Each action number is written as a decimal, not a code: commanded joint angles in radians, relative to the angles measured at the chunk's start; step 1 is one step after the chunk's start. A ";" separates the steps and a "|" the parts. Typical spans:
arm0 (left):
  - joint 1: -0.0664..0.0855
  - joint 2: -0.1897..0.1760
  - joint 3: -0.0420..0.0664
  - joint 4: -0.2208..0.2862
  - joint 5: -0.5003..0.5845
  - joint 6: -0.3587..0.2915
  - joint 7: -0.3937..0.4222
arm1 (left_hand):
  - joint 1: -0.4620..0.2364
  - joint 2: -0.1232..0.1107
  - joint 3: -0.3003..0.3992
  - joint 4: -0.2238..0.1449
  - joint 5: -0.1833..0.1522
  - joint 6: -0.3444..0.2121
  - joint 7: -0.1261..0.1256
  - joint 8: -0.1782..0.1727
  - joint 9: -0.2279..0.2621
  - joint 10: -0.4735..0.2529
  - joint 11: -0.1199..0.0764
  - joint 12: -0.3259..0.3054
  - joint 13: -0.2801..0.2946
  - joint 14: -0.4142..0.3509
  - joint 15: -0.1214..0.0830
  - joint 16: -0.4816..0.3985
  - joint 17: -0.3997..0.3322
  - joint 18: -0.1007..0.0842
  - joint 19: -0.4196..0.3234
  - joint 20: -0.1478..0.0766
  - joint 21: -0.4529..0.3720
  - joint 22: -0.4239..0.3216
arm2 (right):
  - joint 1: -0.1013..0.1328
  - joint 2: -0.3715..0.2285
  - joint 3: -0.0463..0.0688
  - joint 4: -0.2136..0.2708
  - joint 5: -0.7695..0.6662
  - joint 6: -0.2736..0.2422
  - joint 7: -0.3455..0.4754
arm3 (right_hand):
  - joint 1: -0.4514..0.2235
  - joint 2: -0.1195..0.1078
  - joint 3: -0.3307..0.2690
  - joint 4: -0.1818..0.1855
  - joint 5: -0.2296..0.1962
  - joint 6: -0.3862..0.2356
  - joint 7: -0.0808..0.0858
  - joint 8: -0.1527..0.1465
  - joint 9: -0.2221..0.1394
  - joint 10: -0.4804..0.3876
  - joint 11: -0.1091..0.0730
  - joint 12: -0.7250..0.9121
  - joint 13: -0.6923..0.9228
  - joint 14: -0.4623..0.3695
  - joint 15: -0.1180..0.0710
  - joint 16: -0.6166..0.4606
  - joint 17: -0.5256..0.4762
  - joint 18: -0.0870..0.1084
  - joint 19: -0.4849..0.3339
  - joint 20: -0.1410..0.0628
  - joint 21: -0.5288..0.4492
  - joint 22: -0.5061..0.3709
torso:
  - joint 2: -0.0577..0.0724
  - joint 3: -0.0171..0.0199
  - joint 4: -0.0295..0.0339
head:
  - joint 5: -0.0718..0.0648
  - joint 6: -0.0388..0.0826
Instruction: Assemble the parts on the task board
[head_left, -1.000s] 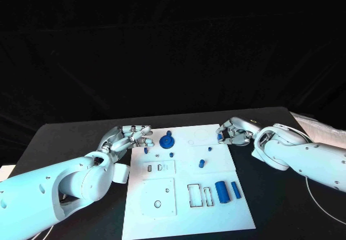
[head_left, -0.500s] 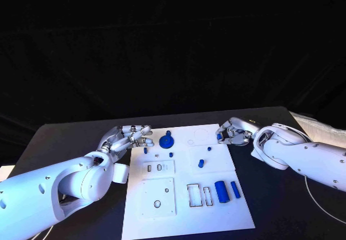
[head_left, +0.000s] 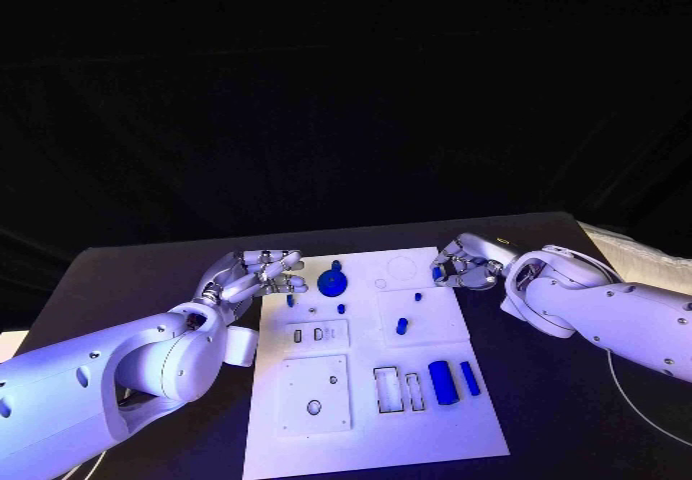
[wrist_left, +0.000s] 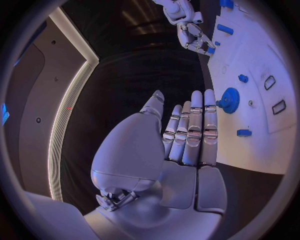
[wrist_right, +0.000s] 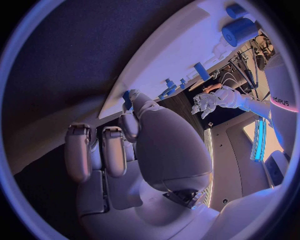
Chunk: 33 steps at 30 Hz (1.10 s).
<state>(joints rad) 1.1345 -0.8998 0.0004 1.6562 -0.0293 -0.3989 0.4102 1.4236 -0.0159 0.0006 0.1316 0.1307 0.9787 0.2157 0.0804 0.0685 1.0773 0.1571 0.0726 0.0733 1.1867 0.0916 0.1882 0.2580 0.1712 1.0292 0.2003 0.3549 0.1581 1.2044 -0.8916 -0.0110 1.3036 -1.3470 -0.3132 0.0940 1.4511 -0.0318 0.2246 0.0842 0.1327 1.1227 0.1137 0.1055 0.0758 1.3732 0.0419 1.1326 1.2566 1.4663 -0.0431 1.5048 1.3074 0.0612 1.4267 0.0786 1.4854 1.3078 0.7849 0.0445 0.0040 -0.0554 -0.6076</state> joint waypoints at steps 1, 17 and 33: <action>0.000 0.001 0.001 0.002 -0.004 0.012 0.012 | 0.004 0.007 0.002 -0.006 -0.002 0.002 0.002 -0.003 0.000 0.000 0.001 -0.004 0.000 0.002 0.005 -0.006 0.001 0.010 0.002 0.001 0.005 0.002 | -0.002 0.001 -0.001 0.016 0.004 -0.024 -0.010 | 0.001 0.027 0.007 -0.003 -0.001 0.048 -0.025 0.024 0.017 0.027 -0.033 0.004 0.001 0.081 -0.009 0.005 0.154 -0.014 -0.001 -0.012 0.002 0.059 | 0.000 0.0001 0.0002 | -0.002 -0.001; 0.000 0.007 0.001 -0.015 -0.004 0.014 0.009 | 0.005 0.009 0.002 -0.007 -0.002 0.002 0.002 -0.004 0.000 0.000 0.001 -0.004 0.000 0.002 0.005 -0.007 0.002 0.010 0.002 0.001 0.005 0.002 | 0.038 -0.023 0.003 0.224 0.068 -0.086 -0.266 | -0.024 0.042 0.018 0.002 0.011 0.037 -0.026 0.020 0.016 0.016 -0.034 -0.028 -0.020 0.076 -0.013 -0.007 0.134 -0.009 -0.016 -0.019 -0.008 0.038 | -0.009 -0.0043 -0.0010 | -0.007 -0.004; -0.002 0.019 0.000 -0.046 -0.004 0.016 0.011 | 0.008 0.010 0.004 -0.010 -0.002 0.003 0.001 -0.004 0.000 0.001 0.000 -0.005 0.000 0.002 0.005 -0.008 0.003 0.010 0.002 0.000 0.005 0.002 | 0.001 0.147 -0.011 0.313 -0.124 -0.022 -0.393 | -0.035 0.037 0.022 0.001 0.014 0.030 -0.022 0.016 0.015 0.009 -0.032 -0.044 -0.030 0.075 -0.012 -0.013 0.125 -0.008 -0.021 -0.019 -0.012 0.030 | -0.028 -0.0227 0.0208 | 0.032 -0.036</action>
<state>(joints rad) 1.1332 -0.8826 0.0002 1.6085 -0.0294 -0.3988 0.4098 1.4275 -0.0120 0.0032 0.1291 0.1307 0.9788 0.2157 0.0804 0.0684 1.0773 0.1571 0.0726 0.0733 1.1867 0.0915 0.1846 0.2604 0.1712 1.0292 0.2003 0.3549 0.1587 1.2101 -0.7512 -0.0220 1.6148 -1.3863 -0.3665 -0.2526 1.4256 -0.0063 0.2406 0.0842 0.1413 1.1228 0.1136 0.1065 0.0758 1.3717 0.0292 1.0911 1.2380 1.4647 -0.0486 1.4970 1.3079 0.0612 1.4143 0.0590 1.4776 1.3075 0.7593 0.0267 0.0197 -0.0287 -0.6397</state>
